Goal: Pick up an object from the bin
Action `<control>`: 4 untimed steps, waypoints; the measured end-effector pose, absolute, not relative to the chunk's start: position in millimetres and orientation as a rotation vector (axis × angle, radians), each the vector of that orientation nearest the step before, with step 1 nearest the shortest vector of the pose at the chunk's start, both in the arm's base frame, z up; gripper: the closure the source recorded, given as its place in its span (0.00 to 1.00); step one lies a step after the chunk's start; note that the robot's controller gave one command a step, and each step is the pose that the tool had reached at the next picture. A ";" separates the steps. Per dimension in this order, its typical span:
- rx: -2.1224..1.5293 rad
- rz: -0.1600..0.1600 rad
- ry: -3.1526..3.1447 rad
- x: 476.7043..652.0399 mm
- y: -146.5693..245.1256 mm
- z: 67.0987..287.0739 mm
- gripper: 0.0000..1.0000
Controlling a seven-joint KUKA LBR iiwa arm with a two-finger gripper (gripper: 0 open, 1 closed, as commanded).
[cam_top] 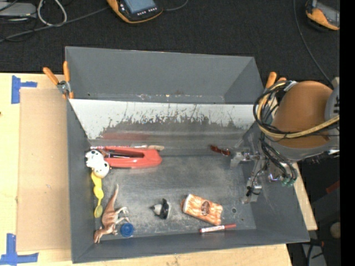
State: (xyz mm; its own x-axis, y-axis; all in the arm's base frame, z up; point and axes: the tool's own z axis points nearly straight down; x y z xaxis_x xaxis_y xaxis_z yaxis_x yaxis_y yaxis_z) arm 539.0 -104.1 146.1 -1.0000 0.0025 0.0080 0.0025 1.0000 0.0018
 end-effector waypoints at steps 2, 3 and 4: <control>0.297 0.002 -3.134 532.9 -90.3 115.3 0.00; 0.514 -0.006 -3.091 522.4 -74.9 86.5 0.00; 0.624 -0.006 -3.074 517.7 -78.9 81.9 0.00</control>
Offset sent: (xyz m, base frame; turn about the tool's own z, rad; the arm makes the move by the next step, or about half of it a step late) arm -0.0205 0.0292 -0.0761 -0.3951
